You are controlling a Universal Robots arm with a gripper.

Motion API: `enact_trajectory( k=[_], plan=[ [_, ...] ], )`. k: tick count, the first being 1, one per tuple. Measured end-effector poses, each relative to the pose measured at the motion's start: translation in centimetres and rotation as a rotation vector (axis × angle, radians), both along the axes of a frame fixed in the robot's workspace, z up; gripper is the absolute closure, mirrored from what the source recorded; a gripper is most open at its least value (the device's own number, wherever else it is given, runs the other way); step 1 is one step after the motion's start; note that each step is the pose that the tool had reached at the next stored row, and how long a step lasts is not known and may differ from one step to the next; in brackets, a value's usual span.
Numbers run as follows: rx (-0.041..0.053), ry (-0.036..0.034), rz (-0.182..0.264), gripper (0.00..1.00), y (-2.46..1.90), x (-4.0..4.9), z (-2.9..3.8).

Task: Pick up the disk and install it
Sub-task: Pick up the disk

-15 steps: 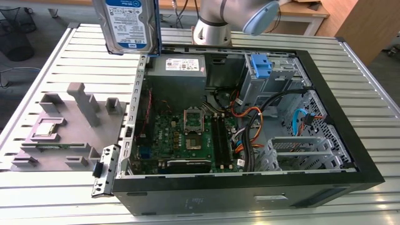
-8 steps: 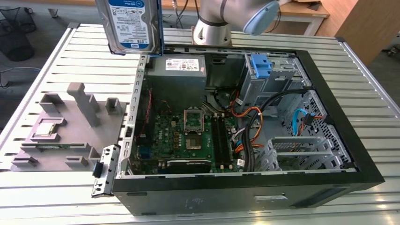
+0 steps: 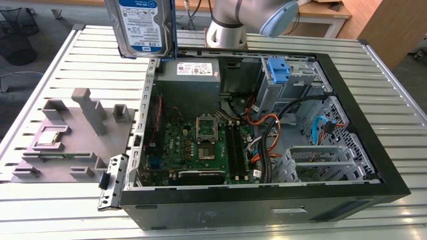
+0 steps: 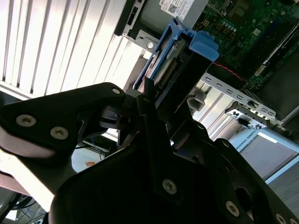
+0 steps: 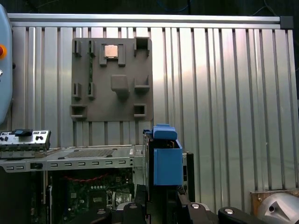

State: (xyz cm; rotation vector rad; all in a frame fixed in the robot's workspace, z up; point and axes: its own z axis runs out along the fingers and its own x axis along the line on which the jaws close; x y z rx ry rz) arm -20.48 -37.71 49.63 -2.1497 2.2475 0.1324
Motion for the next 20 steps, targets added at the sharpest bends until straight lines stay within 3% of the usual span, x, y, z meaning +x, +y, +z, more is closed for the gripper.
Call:
enact_trajectory(
  k=[20],
  plan=[
    [0.0,0.0,0.0,0.65,0.0,1.03,0.0]
  ],
)
